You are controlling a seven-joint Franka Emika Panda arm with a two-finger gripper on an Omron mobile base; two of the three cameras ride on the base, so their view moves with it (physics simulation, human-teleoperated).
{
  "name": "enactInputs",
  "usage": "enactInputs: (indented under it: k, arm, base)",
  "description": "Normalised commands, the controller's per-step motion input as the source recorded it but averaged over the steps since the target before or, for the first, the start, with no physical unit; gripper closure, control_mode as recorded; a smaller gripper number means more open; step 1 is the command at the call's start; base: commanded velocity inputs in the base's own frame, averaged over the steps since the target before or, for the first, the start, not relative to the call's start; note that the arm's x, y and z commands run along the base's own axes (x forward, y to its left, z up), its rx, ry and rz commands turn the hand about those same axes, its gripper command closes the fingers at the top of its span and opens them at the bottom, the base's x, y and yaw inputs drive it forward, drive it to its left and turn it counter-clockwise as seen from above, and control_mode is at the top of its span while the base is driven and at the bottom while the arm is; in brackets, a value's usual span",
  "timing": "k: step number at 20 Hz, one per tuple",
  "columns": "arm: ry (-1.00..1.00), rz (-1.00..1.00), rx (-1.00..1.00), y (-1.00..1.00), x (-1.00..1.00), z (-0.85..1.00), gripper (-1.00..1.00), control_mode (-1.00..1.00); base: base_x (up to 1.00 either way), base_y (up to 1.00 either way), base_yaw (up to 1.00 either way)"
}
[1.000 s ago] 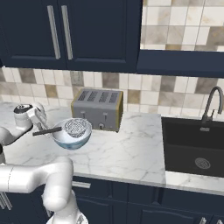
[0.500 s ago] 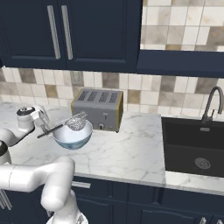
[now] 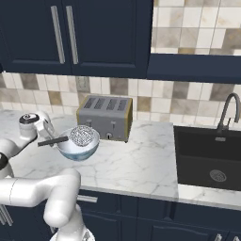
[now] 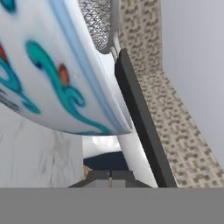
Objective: Open the cabinet and setup a tea strainer by placing it in the bowl upright.
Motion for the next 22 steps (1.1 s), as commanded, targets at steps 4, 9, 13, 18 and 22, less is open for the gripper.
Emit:
enactInputs:
  k: [4, 9, 13, 18, 22]
  arm:
    - [-0.12, 0.00, 0.06, 0.00, 0.00, 0.00, 1.00, -1.00]
    - [-0.05, 0.00, 0.00, 0.00, 0.00, 0.00, 1.00, -1.00]
    - [-0.02, 0.00, 0.00, 0.00, 0.00, 0.00, -1.00, -1.00]
    - [0.00, 0.00, 0.00, 0.00, 0.03, 0.00, -1.00, -1.00]
    - [0.00, 0.00, 0.00, 0.00, 0.08, 0.00, -1.00, -1.00]
  base:
    - [0.00, 0.00, 0.00]
    - [0.00, 0.00, 0.00]
    - [0.00, 0.00, 0.00]
    - [0.00, 0.00, 0.00]
    - [0.00, 0.00, 0.00]
